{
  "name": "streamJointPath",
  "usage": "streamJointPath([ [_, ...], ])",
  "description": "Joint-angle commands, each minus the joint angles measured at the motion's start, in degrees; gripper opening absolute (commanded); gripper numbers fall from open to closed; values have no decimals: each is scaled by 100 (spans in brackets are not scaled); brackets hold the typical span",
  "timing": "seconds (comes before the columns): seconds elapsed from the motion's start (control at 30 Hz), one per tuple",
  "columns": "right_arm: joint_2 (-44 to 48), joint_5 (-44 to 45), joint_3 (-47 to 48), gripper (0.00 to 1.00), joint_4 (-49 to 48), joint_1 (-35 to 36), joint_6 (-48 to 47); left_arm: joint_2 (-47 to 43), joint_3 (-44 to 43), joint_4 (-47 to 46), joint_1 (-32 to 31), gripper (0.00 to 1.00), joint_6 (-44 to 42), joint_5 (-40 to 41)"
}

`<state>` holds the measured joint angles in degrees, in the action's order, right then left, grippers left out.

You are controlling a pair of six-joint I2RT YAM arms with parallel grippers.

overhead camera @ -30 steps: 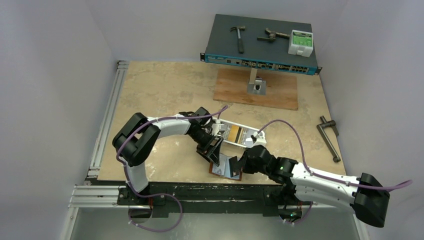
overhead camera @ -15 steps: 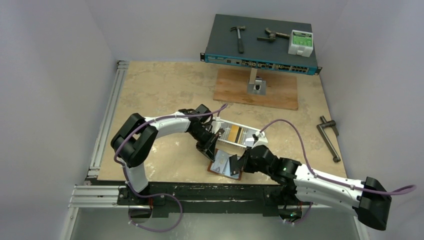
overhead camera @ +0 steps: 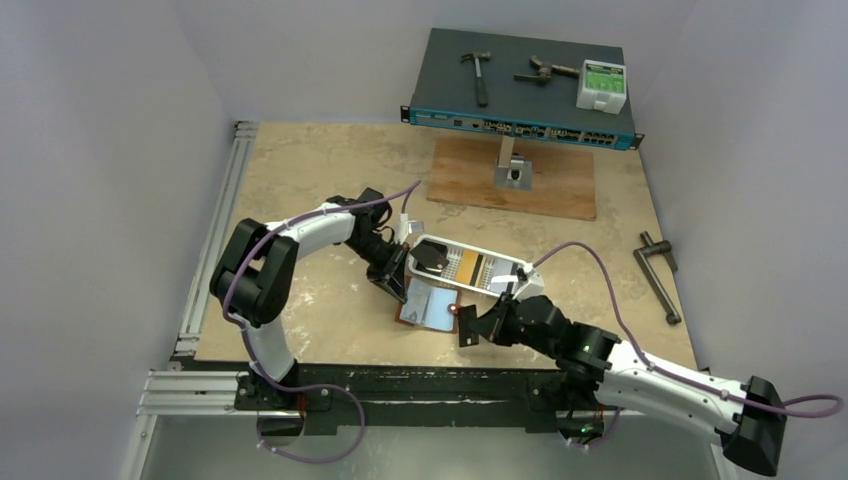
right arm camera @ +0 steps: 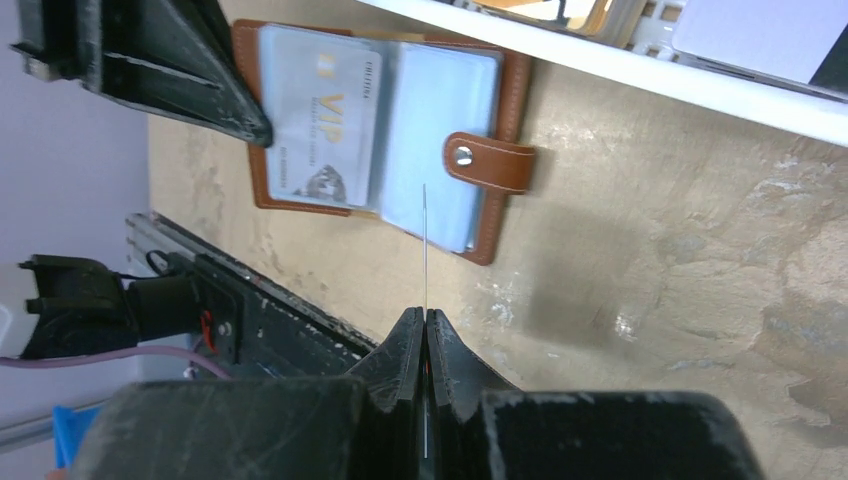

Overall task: Put the credit cards into the card holder
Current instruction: Move the card holder to the center of the board.

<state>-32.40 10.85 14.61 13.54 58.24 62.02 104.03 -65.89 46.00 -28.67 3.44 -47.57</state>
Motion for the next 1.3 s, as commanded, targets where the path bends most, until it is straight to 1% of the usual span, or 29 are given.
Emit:
streamJointPath([
  [0.0, -538, -128, -45, 0, -440, 39, -62, -195, 23, 421, 55, 0, -318, 26],
  [0.13, -1203, -321, 134, 0, -680, 34, -266, -173, 12, 461, 54, 0, -476, 98],
  [0.2, -1321, -467, 115, 0, -835, 38, -304, -149, 23, 460, 58, 0, -500, 120],
  [0.27, -1273, -635, 16, 0, -976, 39, -262, -123, 23, 450, 54, 0, -517, 125],
  [0.53, -897, -825, -299, 0, -1318, 38, -139, -98, 65, 422, 56, 0, -558, 212],
  [0.73, -1105, -895, -341, 0, -1319, 34, -85, -76, 41, 419, 56, 0, -551, 196],
  [0.97, -1267, -893, -383, 0, -1556, 34, -65, -119, 41, 406, 54, 0, -537, 196],
  [1.27, -1422, -910, -428, 0, -1445, 27, 101, -155, 50, 398, 58, 0, -529, 197],
])
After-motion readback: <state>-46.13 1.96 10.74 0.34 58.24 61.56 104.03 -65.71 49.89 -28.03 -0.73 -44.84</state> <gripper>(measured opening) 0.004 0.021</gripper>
